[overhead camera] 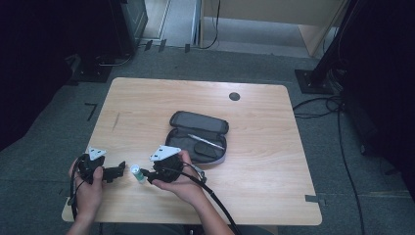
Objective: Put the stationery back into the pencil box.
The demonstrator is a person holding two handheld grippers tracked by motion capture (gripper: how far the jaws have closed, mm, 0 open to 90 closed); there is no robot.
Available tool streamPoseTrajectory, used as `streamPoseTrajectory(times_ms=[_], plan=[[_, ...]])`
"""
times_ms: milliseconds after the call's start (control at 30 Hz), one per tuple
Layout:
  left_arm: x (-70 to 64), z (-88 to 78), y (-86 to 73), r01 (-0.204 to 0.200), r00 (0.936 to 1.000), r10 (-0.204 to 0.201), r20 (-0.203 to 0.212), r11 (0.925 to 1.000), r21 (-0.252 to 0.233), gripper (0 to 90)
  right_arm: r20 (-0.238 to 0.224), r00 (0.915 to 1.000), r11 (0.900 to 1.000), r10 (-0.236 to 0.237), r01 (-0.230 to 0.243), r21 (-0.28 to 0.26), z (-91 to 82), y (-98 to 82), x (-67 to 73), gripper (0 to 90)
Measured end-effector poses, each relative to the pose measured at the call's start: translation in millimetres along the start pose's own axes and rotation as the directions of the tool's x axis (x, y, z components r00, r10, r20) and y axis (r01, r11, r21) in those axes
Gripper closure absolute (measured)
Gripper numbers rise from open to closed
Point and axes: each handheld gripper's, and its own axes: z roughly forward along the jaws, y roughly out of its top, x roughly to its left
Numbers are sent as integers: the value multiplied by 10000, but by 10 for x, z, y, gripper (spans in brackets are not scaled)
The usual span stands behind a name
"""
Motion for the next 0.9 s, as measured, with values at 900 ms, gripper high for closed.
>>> streamPoseTrajectory(times_ms=[900], plan=[[0, 0, 1, 0, 10000, 0, -1, 10000, 6, 0, -915, 9955, 9996, -244, 232, -140, 96, -24, 221, 502]])
